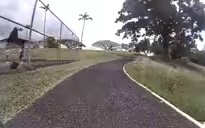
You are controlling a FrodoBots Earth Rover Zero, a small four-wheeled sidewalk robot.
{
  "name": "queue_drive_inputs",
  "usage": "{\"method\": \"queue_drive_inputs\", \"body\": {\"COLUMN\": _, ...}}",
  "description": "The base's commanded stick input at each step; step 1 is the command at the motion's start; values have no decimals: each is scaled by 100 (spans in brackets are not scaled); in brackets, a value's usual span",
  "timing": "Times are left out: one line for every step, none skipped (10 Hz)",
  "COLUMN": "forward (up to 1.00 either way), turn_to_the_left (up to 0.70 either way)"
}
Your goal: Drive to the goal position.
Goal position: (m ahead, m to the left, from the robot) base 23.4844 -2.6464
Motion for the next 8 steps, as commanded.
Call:
{"method": "queue_drive_inputs", "body": {"forward": 70, "turn_to_the_left": -1}}
{"method": "queue_drive_inputs", "body": {"forward": 70, "turn_to_the_left": -1}}
{"method": "queue_drive_inputs", "body": {"forward": 70, "turn_to_the_left": -1}}
{"method": "queue_drive_inputs", "body": {"forward": 70, "turn_to_the_left": -1}}
{"method": "queue_drive_inputs", "body": {"forward": 70, "turn_to_the_left": -1}}
{"method": "queue_drive_inputs", "body": {"forward": 70, "turn_to_the_left": -1}}
{"method": "queue_drive_inputs", "body": {"forward": 70, "turn_to_the_left": -1}}
{"method": "queue_drive_inputs", "body": {"forward": 70, "turn_to_the_left": -1}}
